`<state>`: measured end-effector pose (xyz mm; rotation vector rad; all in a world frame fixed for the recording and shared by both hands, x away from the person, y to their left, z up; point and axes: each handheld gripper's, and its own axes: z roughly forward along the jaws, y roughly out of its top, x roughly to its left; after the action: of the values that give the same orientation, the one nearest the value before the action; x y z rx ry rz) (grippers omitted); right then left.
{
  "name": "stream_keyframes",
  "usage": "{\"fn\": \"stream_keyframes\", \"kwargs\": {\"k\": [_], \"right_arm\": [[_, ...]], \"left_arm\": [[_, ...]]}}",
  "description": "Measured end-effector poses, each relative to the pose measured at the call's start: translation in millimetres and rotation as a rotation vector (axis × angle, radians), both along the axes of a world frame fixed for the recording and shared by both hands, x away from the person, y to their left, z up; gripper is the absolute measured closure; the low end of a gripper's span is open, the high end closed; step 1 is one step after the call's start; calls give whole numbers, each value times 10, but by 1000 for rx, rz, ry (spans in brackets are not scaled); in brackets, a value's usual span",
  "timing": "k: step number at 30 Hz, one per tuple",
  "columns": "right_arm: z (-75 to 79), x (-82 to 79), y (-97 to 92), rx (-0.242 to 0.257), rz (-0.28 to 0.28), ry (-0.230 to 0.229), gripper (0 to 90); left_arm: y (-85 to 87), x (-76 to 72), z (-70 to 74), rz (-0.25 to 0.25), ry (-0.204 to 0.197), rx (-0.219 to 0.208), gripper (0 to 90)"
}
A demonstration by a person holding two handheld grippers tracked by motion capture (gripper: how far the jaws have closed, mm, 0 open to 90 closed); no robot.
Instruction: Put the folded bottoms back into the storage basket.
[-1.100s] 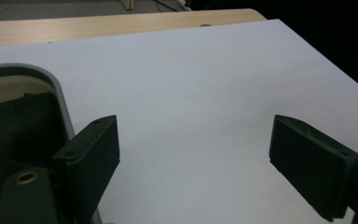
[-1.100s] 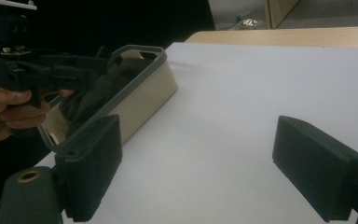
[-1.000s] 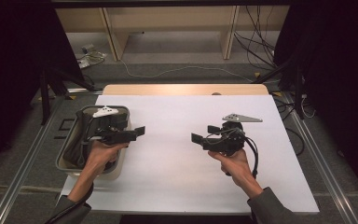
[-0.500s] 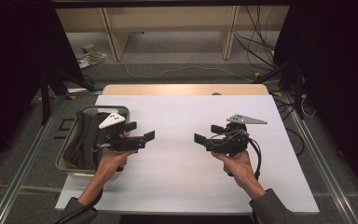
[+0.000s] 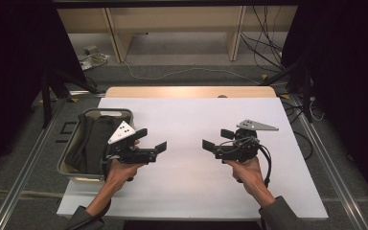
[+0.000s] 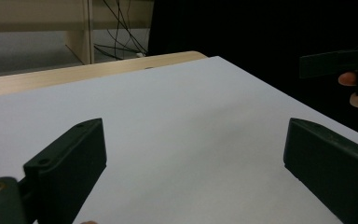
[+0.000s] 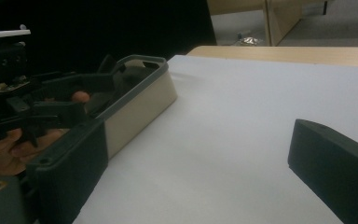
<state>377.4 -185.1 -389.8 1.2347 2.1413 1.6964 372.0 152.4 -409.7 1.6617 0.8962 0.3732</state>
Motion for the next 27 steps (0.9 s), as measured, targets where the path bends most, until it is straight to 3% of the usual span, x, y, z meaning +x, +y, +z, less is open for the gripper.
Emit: {"fn": "stream_keyframes", "kwargs": {"k": [7, 11, 14, 18, 27], "right_arm": [[-9, -40, -31, -16, -6, -35, 55], [-19, -64, -50, -27, -7, -48, 56], [-27, -85, -59, -40, -10, -62, 56], [-41, -105, -70, -48, -14, -67, 56], [-71, -181, -87, -68, -10, -90, 57]], "left_arm": [[-25, -84, -33, -26, -18, -12, 45], [-44, -133, -56, -46, -36, 5, 39], [-56, -156, -74, -50, -35, 15, 37], [-46, -170, -120, -61, -1, -17, 29], [-28, -253, -151, -62, -22, 2, 24]]}}
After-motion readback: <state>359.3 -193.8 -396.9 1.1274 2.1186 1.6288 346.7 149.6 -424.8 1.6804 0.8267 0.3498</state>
